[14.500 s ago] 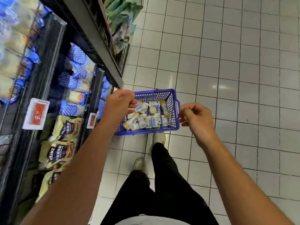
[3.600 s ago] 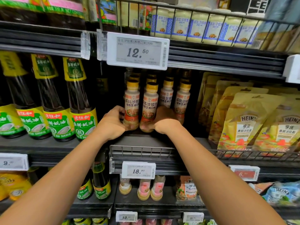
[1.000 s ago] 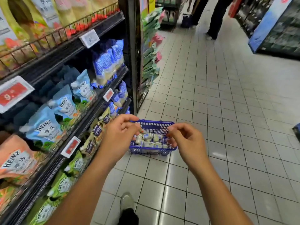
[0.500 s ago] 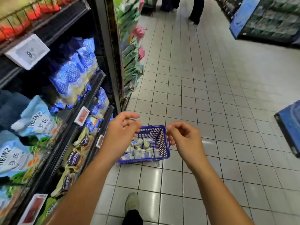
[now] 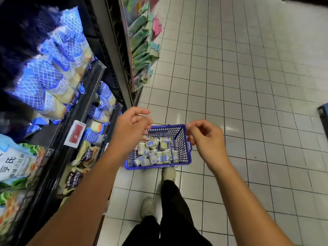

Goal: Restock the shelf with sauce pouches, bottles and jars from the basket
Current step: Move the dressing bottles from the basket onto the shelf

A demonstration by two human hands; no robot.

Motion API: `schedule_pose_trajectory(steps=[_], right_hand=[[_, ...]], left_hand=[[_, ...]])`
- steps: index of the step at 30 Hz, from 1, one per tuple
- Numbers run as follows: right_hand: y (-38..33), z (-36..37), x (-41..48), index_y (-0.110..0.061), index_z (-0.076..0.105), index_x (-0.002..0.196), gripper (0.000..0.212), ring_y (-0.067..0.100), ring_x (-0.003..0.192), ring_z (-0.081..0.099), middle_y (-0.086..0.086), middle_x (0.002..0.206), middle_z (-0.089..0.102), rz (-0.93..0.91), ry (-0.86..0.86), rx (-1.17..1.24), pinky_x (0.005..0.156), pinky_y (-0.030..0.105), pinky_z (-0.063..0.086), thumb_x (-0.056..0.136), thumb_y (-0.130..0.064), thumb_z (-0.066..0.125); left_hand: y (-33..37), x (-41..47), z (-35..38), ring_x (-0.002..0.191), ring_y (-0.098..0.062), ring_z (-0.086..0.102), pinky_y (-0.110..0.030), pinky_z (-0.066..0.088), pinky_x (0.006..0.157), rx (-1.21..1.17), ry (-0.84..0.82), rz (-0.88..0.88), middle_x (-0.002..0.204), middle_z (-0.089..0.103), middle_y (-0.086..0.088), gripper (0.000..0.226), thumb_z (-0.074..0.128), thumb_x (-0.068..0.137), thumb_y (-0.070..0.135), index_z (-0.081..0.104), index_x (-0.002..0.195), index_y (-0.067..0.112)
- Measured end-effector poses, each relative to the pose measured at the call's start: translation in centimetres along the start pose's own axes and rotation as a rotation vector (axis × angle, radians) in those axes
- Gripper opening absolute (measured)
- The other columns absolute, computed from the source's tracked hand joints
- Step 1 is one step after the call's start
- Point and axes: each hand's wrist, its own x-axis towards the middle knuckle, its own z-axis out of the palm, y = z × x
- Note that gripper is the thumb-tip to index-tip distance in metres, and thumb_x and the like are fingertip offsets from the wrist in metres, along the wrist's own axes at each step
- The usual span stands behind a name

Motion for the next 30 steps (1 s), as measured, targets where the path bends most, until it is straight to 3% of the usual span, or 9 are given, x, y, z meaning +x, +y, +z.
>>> schedule_pose_trajectory(steps=[2, 6, 10, 12, 16, 21, 25, 30], right_hand=[[1.1, 0.2, 2.1, -0.013, 0.07, 0.087, 0.009, -0.001, 0.059, 0.063, -0.008, 0.071, 0.071, 0.025, -0.031, -0.009, 0.052, 0.012, 0.046, 0.094, -0.015, 0.065], [3.4, 0.6, 6.7, -0.017, 0.07, 0.082, 0.015, 0.0, 0.065, 0.065, -0.004, 0.076, 0.072, 0.091, -0.079, -0.05, 0.054, 0.013, 0.047, 0.094, -0.013, 0.063], [6.9, 1.3, 11.2, -0.023, 0.07, 0.081, 0.021, 0.013, 0.073, 0.07, -0.007, 0.08, 0.074, 0.171, -0.149, -0.112, 0.064, 0.027, 0.059, 0.096, -0.012, 0.06], [9.0, 1.9, 13.2, -0.016, 0.071, 0.084, 0.017, 0.017, 0.076, 0.072, 0.001, 0.083, 0.074, 0.222, -0.186, -0.133, 0.067, 0.032, 0.061, 0.097, -0.013, 0.06], [13.6, 3.6, 16.7, -0.005, 0.07, 0.086, 0.015, 0.012, 0.069, 0.067, 0.007, 0.082, 0.073, 0.292, -0.243, -0.198, 0.066, 0.03, 0.058, 0.096, -0.01, 0.059], [19.3, 6.8, 20.5, -0.003, 0.069, 0.085, 0.015, 0.001, 0.054, 0.06, 0.001, 0.072, 0.067, 0.391, -0.314, -0.233, 0.054, 0.02, 0.051, 0.095, -0.01, 0.059], [25.2, 10.0, 23.3, -0.004, 0.071, 0.089, 0.017, 0.007, 0.054, 0.059, 0.003, 0.07, 0.067, 0.501, -0.332, -0.214, 0.054, 0.024, 0.05, 0.096, -0.013, 0.057], [34.3, 14.7, 25.8, -0.008, 0.067, 0.087, 0.016, 0.016, 0.057, 0.057, 0.008, 0.072, 0.065, 0.689, -0.356, -0.105, 0.05, 0.022, 0.051, 0.097, -0.012, 0.056]], left_hand=[[-0.6, 2.0, 0.1, 0.073, -0.012, 0.066, -0.019, 0.055, 0.059, 0.0, 0.02, -0.021, 0.077, 0.073, 0.002, 0.014, 0.061, 0.093, 0.011, 0.066, 0.098, 0.023], [-2.5, 6.6, 0.6, 0.065, -0.008, 0.064, -0.018, 0.053, 0.055, -0.014, 0.088, -0.116, 0.074, 0.071, 0.001, 0.013, 0.06, 0.093, 0.008, 0.065, 0.095, 0.02], [-6.4, 11.7, 1.4, 0.055, -0.004, 0.06, -0.018, 0.05, 0.052, -0.014, 0.161, -0.236, 0.067, 0.068, 0.002, 0.015, 0.059, 0.093, 0.005, 0.063, 0.091, 0.019], [-8.9, 14.2, 1.7, 0.053, -0.003, 0.059, -0.018, 0.05, 0.051, 0.003, 0.171, -0.285, 0.06, 0.067, 0.006, 0.013, 0.059, 0.093, 0.007, 0.062, 0.092, 0.02], [-14.4, 18.2, 2.4, 0.049, -0.004, 0.06, -0.02, 0.052, 0.05, 0.016, 0.213, -0.386, 0.058, 0.066, 0.006, 0.011, 0.059, 0.093, 0.011, 0.063, 0.088, 0.019], [-22.1, 21.3, 2.6, 0.053, -0.008, 0.059, -0.023, 0.053, 0.051, 0.002, 0.21, -0.562, 0.068, 0.063, -0.001, 0.016, 0.058, 0.095, 0.014, 0.063, 0.08, 0.017], [-28.9, 23.8, 2.0, 0.047, -0.006, 0.059, -0.02, 0.051, 0.048, -0.122, 0.242, -0.72, 0.066, 0.062, -0.001, 0.012, 0.059, 0.096, 0.017, 0.062, 0.084, 0.016], [-39.7, 26.9, 1.4, 0.064, -0.016, 0.06, -0.029, 0.054, 0.062, -0.206, 0.294, -0.914, 0.073, 0.062, -0.005, 0.009, 0.056, 0.098, 0.016, 0.06, 0.09, 0.014]])
